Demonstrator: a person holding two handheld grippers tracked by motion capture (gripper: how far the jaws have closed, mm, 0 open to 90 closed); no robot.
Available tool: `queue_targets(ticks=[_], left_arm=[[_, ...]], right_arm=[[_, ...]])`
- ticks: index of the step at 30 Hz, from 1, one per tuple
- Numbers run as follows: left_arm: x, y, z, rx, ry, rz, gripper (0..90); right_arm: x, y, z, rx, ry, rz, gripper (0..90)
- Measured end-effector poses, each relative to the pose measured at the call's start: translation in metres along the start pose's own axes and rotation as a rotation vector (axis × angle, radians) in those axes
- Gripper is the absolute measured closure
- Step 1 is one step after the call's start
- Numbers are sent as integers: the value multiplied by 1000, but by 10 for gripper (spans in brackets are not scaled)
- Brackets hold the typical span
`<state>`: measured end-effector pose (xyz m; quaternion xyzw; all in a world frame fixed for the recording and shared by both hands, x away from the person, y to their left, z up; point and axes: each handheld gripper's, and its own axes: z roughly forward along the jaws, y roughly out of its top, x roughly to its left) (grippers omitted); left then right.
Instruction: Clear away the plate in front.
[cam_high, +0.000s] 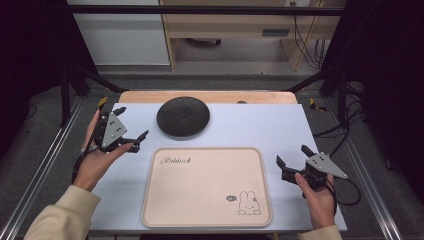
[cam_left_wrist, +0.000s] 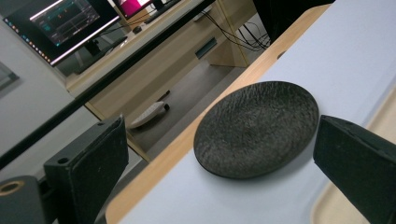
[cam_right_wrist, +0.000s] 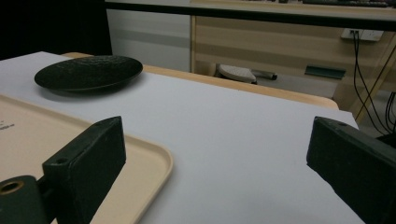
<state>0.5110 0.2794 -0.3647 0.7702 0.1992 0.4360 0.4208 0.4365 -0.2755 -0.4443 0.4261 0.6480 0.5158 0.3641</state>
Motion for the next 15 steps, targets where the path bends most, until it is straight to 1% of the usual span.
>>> queue_targets(ticks=[1, 2, 3, 5, 8, 9, 11, 12, 13, 15], left_arm=[[3, 3, 4, 1, -2, 15, 25], [9, 10, 11, 0, -6, 49, 25], [9, 10, 11, 0, -6, 49, 26], [15, 18, 18, -3, -13, 67, 26], [23, 32, 29, -6, -24, 118, 28], [26, 37, 35, -6, -34, 135, 33], [29, 41, 41, -1, -29, 166, 35], [29, 41, 41, -1, -29, 166, 35], [31, 43, 48, 2, -31, 205, 40], [32, 44, 54, 14, -19, 246, 46]], right_arm=[[1, 0, 0, -5, 1, -1, 50], [2, 1, 0, -3, 5, -2, 50], [2, 1, 0, -3, 5, -2, 50], [3, 1, 0, -3, 5, -5, 50], [6, 2, 0, -2, 4, -3, 51], [7, 2, 0, -1, 0, -9, 53], [8, 2, 0, -2, -2, -19, 54], [9, 2, 0, -2, -2, -22, 54], [10, 2, 0, 0, -1, -23, 55], [12, 2, 1, 1, 3, -34, 55]])
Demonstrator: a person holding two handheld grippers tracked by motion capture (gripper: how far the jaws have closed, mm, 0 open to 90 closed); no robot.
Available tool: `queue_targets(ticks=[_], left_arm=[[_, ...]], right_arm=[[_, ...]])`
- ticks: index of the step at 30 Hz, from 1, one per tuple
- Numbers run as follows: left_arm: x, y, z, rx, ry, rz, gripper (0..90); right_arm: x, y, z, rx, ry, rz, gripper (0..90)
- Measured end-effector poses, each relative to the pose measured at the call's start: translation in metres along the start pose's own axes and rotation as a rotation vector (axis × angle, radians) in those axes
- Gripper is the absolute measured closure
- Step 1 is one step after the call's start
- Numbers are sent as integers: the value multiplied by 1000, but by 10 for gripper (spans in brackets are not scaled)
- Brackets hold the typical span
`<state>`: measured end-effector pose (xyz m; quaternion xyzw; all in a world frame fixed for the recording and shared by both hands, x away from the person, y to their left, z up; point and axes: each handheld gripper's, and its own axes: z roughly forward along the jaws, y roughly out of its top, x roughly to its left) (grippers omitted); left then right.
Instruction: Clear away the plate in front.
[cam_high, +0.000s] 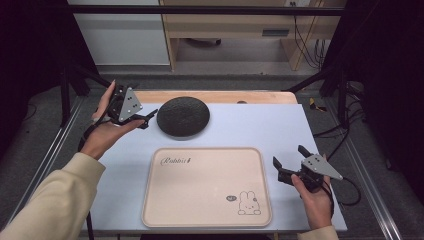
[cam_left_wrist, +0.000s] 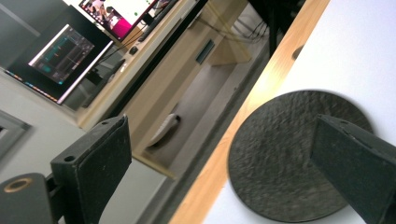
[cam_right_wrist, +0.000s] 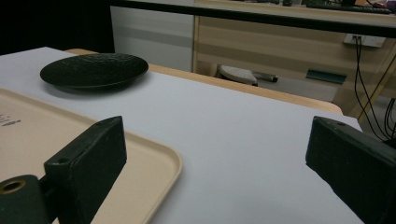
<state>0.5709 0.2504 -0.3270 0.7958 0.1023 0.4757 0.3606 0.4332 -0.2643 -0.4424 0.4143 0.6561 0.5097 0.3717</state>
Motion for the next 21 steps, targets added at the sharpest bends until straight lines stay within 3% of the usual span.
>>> queue_targets(ticks=[1, 2, 3, 6, 9, 12, 15, 21], left_arm=[[0, 0, 0, 0, 0, 0, 49], [-1, 0, 6, 7, 14, 58, 54], [-1, 0, 6, 7, 14, 58, 57], [-10, -5, 17, 80, 12, 147, 90], [-18, -12, 25, 124, -3, 181, 90], [-24, -19, 32, 127, -13, 172, 84], [-31, -26, 36, 157, -44, 222, 77], [-38, -30, 37, 159, -62, 288, 105]], right_arm=[[1, 1, 0, -1, 2, -5, 56], [2, 1, 0, -3, 2, -17, 57], [2, 1, 0, -3, 2, -17, 57], [5, 2, -1, -4, -2, -51, 59], [6, 3, -2, -9, -5, -60, 59], [4, 3, -1, -11, -13, -52, 59], [3, 3, -1, -6, -15, -55, 59], [3, 2, 0, -1, -16, -58, 59]])
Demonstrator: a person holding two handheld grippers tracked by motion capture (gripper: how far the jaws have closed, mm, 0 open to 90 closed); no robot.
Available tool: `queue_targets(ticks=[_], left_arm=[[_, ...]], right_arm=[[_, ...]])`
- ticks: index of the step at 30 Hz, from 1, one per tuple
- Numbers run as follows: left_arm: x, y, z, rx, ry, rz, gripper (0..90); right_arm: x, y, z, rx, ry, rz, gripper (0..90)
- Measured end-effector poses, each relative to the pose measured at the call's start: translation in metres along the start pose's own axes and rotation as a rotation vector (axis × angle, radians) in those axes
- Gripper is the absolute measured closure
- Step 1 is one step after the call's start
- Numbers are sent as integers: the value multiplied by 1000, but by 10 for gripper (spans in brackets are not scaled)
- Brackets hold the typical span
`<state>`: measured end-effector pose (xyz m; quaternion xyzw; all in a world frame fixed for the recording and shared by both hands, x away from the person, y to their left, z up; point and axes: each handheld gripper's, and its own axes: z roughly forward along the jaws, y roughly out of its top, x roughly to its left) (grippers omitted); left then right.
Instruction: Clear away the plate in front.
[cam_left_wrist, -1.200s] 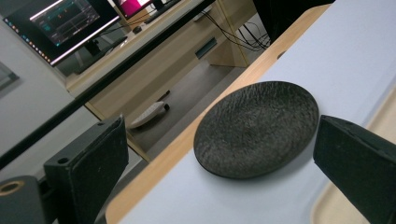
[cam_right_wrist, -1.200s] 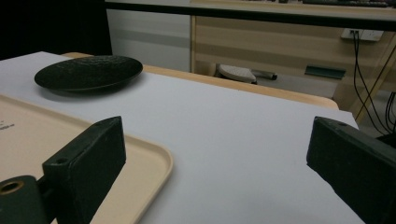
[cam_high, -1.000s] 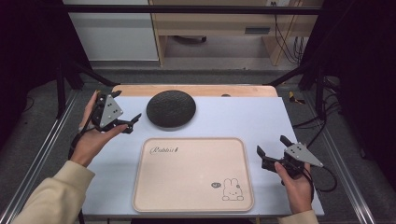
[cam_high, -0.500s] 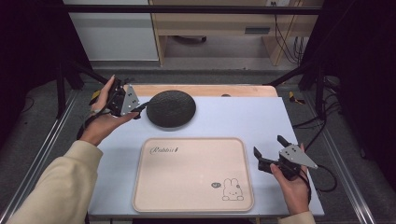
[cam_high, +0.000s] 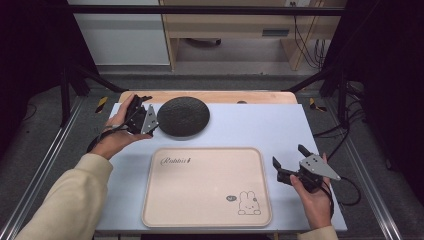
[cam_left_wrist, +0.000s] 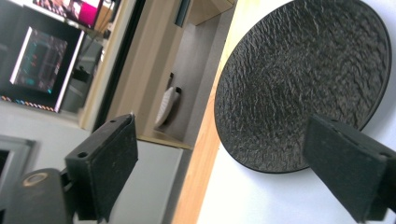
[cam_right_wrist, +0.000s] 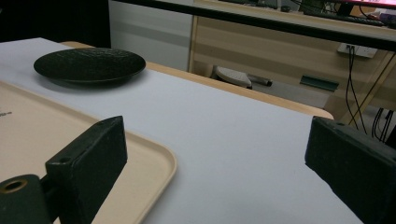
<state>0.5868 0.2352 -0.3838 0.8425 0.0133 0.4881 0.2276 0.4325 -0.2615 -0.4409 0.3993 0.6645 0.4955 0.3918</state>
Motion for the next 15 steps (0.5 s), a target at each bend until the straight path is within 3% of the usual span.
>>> queue_targets(ticks=[5, 7, 8, 9, 10, 15], left_arm=[[-8, -6, 1, 13, -3, 97, 164], [-10, -7, 1, 14, 0, 113, 168], [-13, -7, 1, 18, 9, 143, 206], [-18, -7, 0, 27, 16, 210, 215], [-18, -7, 0, 27, 16, 210, 228], [-39, -10, 4, 26, 10, 325, 267]], right_arm=[[1, 1, -1, -1, -6, -7, 62], [1, 1, -1, -2, -7, -6, 62], [1, 1, -2, -4, -10, -10, 63], [1, 1, -2, -4, -12, -12, 62], [1, 1, -2, -5, -13, -12, 63], [1, 1, -3, -8, -17, -15, 64]])
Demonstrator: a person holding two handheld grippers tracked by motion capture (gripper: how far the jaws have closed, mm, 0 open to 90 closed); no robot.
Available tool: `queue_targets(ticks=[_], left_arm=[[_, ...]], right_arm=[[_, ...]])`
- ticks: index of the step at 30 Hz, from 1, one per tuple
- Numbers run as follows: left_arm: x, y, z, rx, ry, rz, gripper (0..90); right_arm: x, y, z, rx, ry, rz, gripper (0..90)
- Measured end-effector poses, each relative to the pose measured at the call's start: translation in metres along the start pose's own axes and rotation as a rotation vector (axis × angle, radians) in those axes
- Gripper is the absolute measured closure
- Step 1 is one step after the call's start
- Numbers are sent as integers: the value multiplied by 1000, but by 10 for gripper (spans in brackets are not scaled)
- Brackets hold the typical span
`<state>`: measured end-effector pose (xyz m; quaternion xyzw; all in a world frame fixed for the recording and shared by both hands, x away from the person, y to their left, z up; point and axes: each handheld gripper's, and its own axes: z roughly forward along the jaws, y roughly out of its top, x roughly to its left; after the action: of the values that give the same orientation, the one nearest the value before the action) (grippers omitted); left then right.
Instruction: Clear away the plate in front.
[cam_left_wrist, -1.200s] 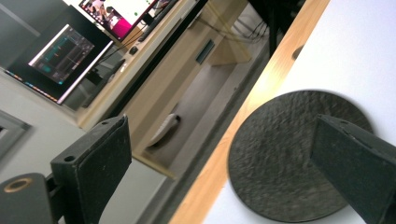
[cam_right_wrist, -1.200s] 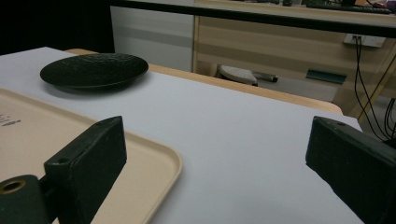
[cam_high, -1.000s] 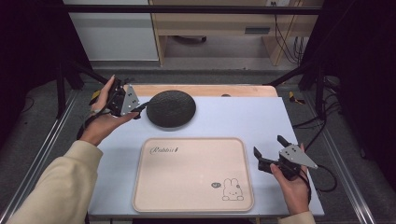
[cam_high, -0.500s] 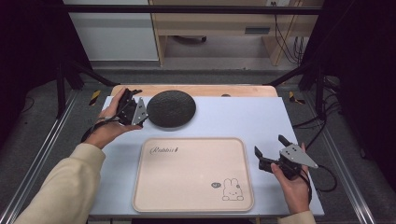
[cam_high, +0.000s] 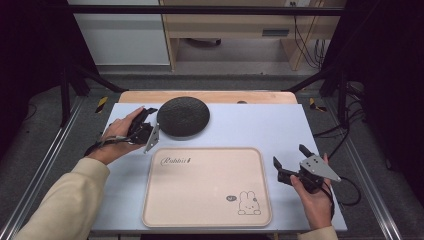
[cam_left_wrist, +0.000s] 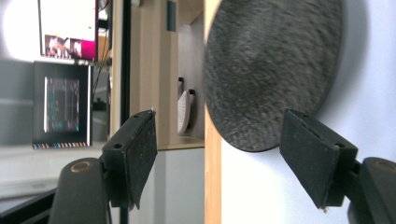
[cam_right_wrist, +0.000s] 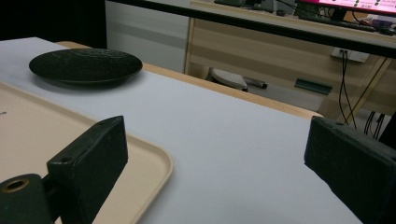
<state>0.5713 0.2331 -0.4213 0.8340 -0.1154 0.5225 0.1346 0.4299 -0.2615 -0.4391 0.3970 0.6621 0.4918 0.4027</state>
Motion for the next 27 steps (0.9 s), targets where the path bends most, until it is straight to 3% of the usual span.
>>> queue_targets(ticks=[2, 3, 6, 7, 15, 27], left_arm=[[-8, -1, 3, -7, -1, 34, 302], [-15, -3, 7, -3, 2, 77, 321], [-20, -4, 11, -5, 7, 97, 355], [-23, -5, 14, -9, 10, 87, 356], [-42, -13, 31, -15, 5, 139, 427], [-49, -9, 40, -14, 13, 163, 502]], right_arm=[[0, 0, 0, 1, -1, 2, 65], [0, 0, 0, 2, -3, 0, 65], [0, 0, 1, 2, -4, -3, 66], [0, 0, 1, 3, -5, -3, 66], [-1, 0, 0, 2, -19, -7, 68], [-5, 1, -3, 1, -38, -1, 73]])
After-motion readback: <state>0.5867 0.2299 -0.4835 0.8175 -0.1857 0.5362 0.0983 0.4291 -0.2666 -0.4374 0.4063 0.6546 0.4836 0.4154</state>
